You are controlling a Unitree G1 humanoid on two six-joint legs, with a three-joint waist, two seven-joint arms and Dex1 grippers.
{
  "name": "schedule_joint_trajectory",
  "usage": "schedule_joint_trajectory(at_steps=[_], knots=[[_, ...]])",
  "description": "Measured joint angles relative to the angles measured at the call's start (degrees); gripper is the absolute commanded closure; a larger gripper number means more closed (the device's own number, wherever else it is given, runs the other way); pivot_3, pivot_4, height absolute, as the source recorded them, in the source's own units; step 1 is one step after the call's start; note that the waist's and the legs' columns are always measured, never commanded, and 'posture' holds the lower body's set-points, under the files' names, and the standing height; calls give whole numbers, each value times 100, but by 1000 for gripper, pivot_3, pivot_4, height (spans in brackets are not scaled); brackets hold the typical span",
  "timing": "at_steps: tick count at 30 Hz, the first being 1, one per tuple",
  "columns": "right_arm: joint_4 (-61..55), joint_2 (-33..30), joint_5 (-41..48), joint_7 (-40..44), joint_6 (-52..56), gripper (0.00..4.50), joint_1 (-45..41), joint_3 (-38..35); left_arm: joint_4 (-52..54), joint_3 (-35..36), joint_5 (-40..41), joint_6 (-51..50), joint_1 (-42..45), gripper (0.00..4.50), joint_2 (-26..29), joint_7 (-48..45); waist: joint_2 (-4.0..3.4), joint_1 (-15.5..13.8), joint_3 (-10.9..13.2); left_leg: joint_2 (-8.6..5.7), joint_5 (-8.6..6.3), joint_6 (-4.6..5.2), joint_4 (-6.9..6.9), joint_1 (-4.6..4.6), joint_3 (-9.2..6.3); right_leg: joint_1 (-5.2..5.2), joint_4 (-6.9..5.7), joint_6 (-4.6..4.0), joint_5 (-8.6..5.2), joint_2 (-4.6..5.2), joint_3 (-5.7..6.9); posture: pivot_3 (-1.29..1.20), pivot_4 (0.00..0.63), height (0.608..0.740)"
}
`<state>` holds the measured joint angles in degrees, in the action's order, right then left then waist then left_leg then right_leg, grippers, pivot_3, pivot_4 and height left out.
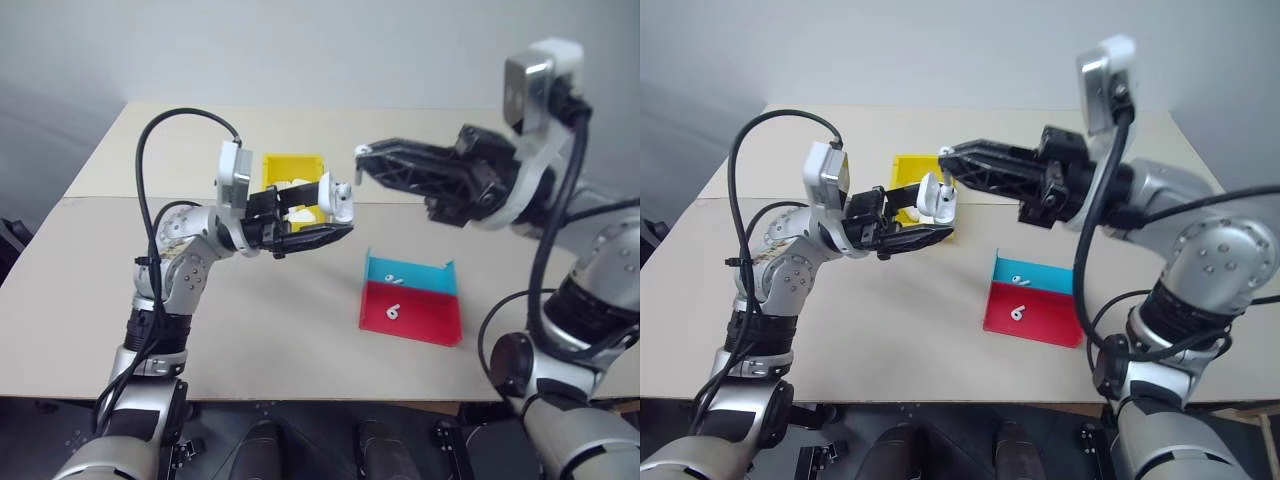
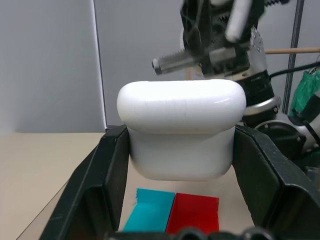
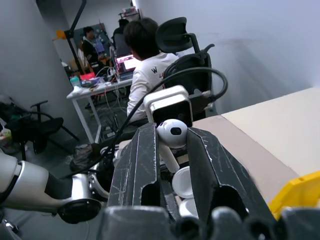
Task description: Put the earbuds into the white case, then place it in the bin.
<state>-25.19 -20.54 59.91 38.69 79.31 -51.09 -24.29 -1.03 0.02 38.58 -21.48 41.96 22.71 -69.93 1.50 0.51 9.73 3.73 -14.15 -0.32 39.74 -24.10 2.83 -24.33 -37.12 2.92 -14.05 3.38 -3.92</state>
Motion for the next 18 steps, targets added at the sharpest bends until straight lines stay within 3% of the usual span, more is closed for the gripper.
schedule_joint_trajectory(at_steps=[6, 18], knots=[[-78, -58, 307, -683, -157, 3758, 313, 165, -32, -2, -23, 0, 117, 1715, -46, -84, 0, 30, 0, 0, 0, 0, 1, -1, -3, -1, 2, 1, 0, -1, 2, 0, 150, 740], [-136, -584, 445, -762, -810, 3758, 691, 781, -49, 0, -30, -1, 117, 1715, -44, -81, 0, 37, 0, 0, 0, 1, 1, -3, -5, -1, 6, 1, 0, -1, 2, 0, 150, 740]])
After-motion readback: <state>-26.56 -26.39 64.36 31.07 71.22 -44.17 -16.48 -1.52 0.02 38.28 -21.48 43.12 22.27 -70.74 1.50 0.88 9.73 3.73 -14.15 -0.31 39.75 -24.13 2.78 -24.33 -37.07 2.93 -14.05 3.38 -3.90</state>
